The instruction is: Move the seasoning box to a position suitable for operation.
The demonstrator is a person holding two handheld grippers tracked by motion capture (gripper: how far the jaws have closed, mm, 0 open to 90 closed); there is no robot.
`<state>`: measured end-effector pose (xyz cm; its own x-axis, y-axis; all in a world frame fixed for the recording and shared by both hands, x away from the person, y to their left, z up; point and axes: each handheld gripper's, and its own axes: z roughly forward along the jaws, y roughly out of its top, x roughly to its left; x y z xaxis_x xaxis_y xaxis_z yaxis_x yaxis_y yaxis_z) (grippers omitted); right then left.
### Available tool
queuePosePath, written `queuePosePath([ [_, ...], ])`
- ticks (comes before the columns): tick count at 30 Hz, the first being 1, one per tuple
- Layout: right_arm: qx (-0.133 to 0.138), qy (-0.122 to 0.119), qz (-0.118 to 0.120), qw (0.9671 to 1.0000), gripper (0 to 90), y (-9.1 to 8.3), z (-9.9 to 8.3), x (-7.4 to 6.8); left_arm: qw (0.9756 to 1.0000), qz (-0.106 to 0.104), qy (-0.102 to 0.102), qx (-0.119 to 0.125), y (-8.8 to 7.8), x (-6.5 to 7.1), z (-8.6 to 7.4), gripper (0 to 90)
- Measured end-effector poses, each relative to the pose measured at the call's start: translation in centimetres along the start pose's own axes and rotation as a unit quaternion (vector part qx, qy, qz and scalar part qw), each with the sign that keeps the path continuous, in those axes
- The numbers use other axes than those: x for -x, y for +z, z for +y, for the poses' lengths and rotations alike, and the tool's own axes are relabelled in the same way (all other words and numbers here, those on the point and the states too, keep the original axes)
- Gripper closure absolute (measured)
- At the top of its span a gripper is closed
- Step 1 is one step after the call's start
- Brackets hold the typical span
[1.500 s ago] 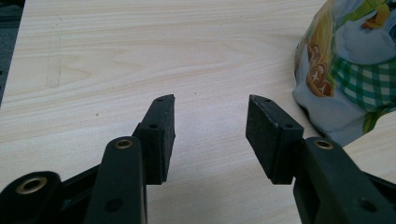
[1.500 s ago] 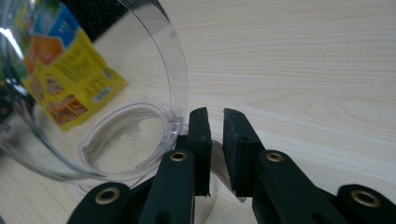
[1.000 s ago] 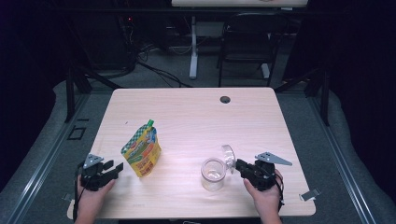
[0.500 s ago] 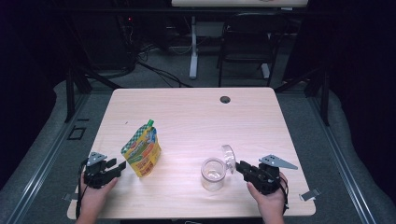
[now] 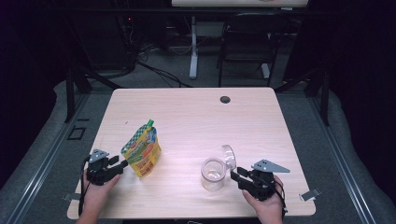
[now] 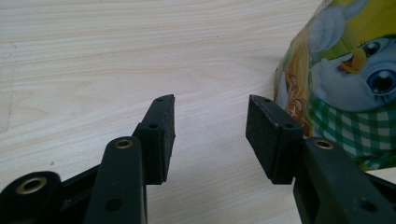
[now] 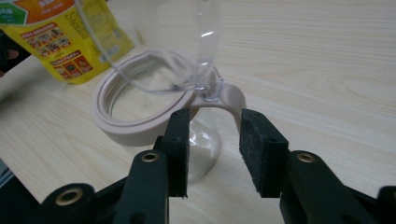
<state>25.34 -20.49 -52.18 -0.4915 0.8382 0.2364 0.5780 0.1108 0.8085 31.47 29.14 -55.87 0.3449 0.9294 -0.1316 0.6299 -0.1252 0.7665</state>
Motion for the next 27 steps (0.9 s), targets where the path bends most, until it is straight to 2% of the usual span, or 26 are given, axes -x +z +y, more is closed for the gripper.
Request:
queuePosePath([
  [3, -0.001, -0.011, 0.006, 0.9999, 58.6, 0.18, -0.03, -0.55, 1.0, -0.001, 0.002, 0.0, 0.11, 0.1, 0.03, 52.1],
  [7, 0.008, -0.013, 0.005, 0.9999, 55.9, 0.4, 0.04, -0.92, 1.0, 0.0, 0.007, -0.002, 0.04, 0.19, -0.06, 52.1],
  [12, 0.02, -0.013, -0.001, 0.9997, 56.6, 0.36, 0.21, -1.03, 1.0, 0.001, 0.005, -0.002, -0.05, 0.16, -0.2, 52.1],
  [13, 0.031, -0.005, -0.002, 0.9995, 57.3, 0.34, 0.29, -0.95, 1.0, 0.001, 0.006, -0.002, -0.1, 0.13, -0.23, 52.1],
  [19, 0.043, 0.001, -0.004, 0.999, 59.2, 0.1, 0.47, -0.71, 1.0, 0.004, 0.004, -0.002, -0.17, 0.06, -0.36, 52.1],
  [24, 0.045, 0.009, -0.001, 0.9989, 59.5, 0.0, 0.46, -0.46, 1.0, 0.004, 0.004, -0.001, -0.17, 0.1, -0.34, 52.1],
  [26, 0.044, 0.005, 0.001, 0.999, 59.7, 0.0, 0.43, -0.44, 1.0, 0.004, 0.004, -0.001, -0.14, 0.1, -0.33, 52.1],
  [27, 0.037, -0.006, -0.002, 0.9993, 60.4, -0.02, 0.37, -0.42, 1.0, 0.004, 0.004, -0.002, -0.13, 0.09, -0.33, 52.1],
])
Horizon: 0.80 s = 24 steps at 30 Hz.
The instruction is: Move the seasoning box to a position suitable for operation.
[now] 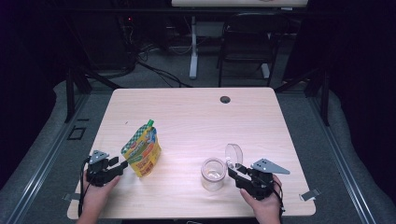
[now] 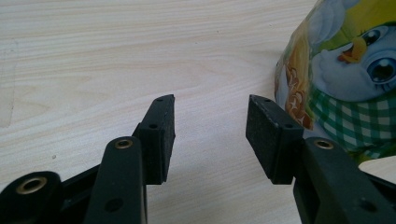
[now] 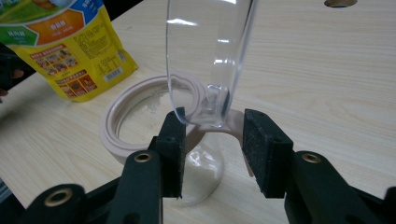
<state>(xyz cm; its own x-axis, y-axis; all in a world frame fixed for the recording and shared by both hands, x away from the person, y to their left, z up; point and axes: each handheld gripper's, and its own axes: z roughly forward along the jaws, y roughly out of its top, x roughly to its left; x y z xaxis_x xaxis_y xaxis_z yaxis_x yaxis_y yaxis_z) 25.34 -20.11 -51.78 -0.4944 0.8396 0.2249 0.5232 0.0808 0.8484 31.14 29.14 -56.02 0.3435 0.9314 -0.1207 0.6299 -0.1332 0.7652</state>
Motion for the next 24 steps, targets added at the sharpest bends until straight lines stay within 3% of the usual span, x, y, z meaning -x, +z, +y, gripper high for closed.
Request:
queuePosePath([
  [15, -0.043, -0.003, -0.01, 0.999, 67.6, 1.0, -0.9, 0.9, 1.0, -0.002, 0.003, -0.002, 0.0, 0.0, 0.1, 52.2],
  [24, -0.065, -0.001, -0.023, 0.9976, 81.4, 2.3, -1.0, 1.3, 1.0, 0.003, -0.001, 0.001, -0.6, -0.3, -0.3, 52.4],
])
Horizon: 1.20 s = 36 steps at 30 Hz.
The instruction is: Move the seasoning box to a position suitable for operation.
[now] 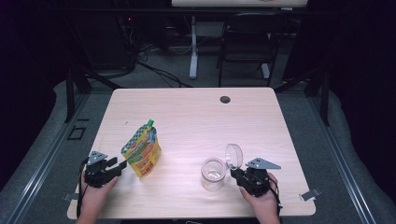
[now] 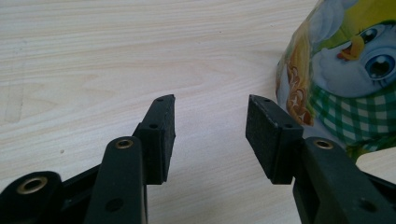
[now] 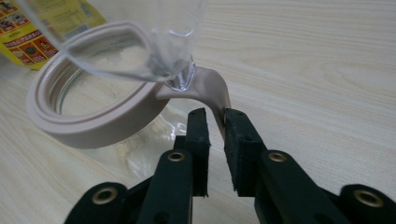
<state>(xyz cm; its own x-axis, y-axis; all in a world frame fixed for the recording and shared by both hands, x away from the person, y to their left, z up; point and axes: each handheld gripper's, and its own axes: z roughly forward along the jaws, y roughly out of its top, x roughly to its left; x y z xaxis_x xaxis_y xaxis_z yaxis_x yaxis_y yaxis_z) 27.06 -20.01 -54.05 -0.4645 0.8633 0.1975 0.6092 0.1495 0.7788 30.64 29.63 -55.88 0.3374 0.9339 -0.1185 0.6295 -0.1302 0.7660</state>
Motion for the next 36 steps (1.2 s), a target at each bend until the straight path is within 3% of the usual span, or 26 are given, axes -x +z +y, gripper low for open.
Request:
queuePosePath([
  [15, 0.006, 0.023, 0.014, 0.9996, 83.0, 0.9, 0.8, 1.1, 1.0, 0.003, 0.004, 0.0, -1.3, 0.0, -0.9, 52.6],
  [21, 0.001, 0.027, 0.023, 0.9994, 78.3, 1.4, 1.3, 1.4, 0.9999, -0.006, 0.006, 0.006, -2.2, 0.3, -1.3, 53.0],
  [29, -0.007, 0.032, 0.03, 0.999, 72.5, 1.8, 1.5, 1.5, 0.9985, -0.049, 0.021, 0.014, -3.0, 1.5, -1.5, 51.7],
  [36, -0.011, 0.026, 0.029, 0.9992, 69.1, 1.9, 1.6, 1.4, 0.9942, -0.093, 0.05, 0.018, -3.2, 2.8, -1.3, 48.7],
])
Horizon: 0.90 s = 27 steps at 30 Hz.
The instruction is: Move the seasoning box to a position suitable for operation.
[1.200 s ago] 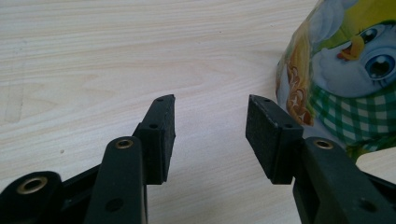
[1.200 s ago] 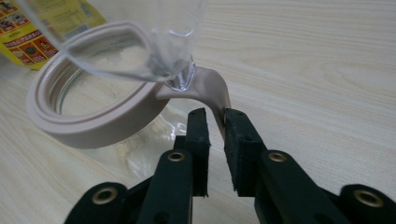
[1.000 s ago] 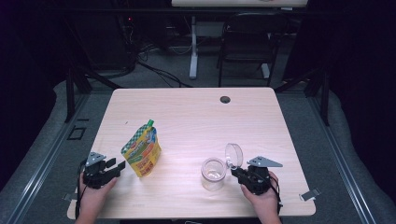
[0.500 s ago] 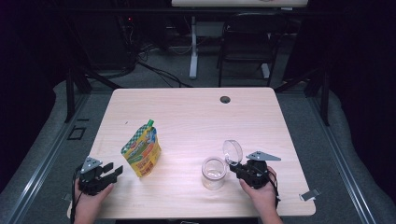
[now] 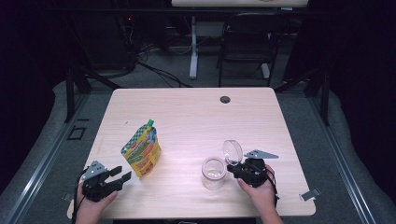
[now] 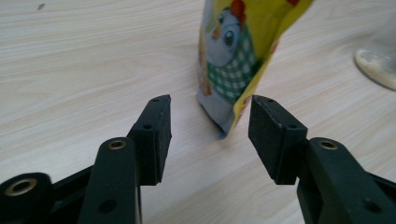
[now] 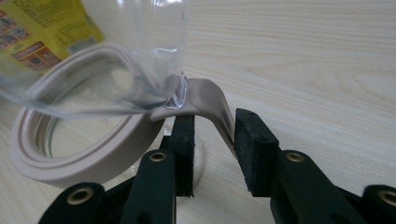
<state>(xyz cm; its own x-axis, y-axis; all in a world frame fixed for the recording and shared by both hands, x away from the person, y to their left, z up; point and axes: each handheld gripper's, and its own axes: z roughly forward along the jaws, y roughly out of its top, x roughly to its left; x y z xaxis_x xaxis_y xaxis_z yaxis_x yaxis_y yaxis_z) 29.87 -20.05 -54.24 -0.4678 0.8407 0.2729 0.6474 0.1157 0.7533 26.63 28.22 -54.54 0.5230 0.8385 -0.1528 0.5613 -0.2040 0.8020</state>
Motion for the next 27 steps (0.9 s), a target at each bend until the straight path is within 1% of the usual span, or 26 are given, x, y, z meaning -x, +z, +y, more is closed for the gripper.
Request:
queuePosePath([
  [2, 0.0, 0.001, 0.0, 1.0, 68.8, 0.0, 0.0, 0.0, 1.0, -0.002, 0.003, -0.003, 0.0, 0.1, 0.0, 47.1],
  [4, 0.0, 0.0, 0.001, 1.0, 68.7, 0.0, 0.0, 0.0, 0.9999, -0.015, 0.007, -0.001, 0.2, 0.3, 0.0, 45.8],
  [5, 0.001, 0.0, 0.002, 1.0, 68.7, -0.1, 0.0, 0.0, 0.9998, -0.017, 0.005, -0.003, 0.3, 0.4, 0.0, 45.1],
  [11, 0.0, 0.001, 0.0, 1.0, 68.0, 0.0, -0.1, -0.1, 0.9998, -0.02, 0.004, -0.004, 0.7, 0.5, 0.1, 43.5],
  [12, -0.003, 0.0, -0.001, 1.0, 67.8, 0.0, -0.1, 0.0, 0.9998, -0.021, -0.002, -0.001, 1.0, 0.5, 0.1, 43.5],
  [13, -0.003, 0.0, -0.001, 1.0, 67.8, 0.0, -0.1, 0.0, 0.9998, -0.021, -0.002, -0.001, 1.0, 0.5, 0.1, 43.6],
  [14, -0.002, 0.0, -0.002, 1.0, 67.3, 0.0, -0.3, -0.1, 0.9997, -0.021, -0.01, 0.002, 1.2, 0.4, 0.2, 44.3],
  [16, -0.005, -0.001, -0.001, 1.0, 67.0, -0.2, -0.3, 0.0, 0.9997, -0.022, -0.012, 0.004, 1.3, 0.3, 0.3, 44.7],
  [18, -0.001, -0.004, -0.003, 1.0, 65.5, -0.5, -0.6, -0.1, 0.9995, -0.026, -0.016, 0.005, 1.4, 0.2, 0.4, 45.4],
  [20, 0.002, -0.003, -0.003, 1.0, 64.6, -0.7, -0.8, -0.1, 0.9991, -0.031, -0.026, 0.011, 1.9, 0.2, 0.7, 45.1],
  [21, 0.002, -0.003, -0.003, 1.0, 64.6, -0.7, -0.8, -0.1, 0.9991, -0.031, -0.026, 0.011, 1.9, 0.2, 0.7, 44.5],
  [22, 0.003, -0.002, -0.006, 1.0, 63.9, -0.9, -0.9, 0.0, 0.9989, -0.036, -0.03, 0.012, 2.2, 0.2, 0.8, 44.3],
  [24, 0.004, 0.0, -0.009, 1.0, 63.6, -1.2, -1.1, 0.2, 0.9988, -0.039, -0.029, 0.008, 2.6, 0.2, 1.0, 43.1],
  [26, 0.003, 0.001, -0.011, 0.9999, 63.5, -1.3, -1.1, 0.3, 0.9988, -0.039, -0.029, 0.011, 2.8, 0.2, 1.0, 43.0],
  [27, 0.005, 0.002, -0.011, 0.9999, 63.4, -1.4, -1.2, 0.3, 0.9988, -0.039, -0.027, 0.007, 3.0, 0.2, 1.1, 43.0],
])
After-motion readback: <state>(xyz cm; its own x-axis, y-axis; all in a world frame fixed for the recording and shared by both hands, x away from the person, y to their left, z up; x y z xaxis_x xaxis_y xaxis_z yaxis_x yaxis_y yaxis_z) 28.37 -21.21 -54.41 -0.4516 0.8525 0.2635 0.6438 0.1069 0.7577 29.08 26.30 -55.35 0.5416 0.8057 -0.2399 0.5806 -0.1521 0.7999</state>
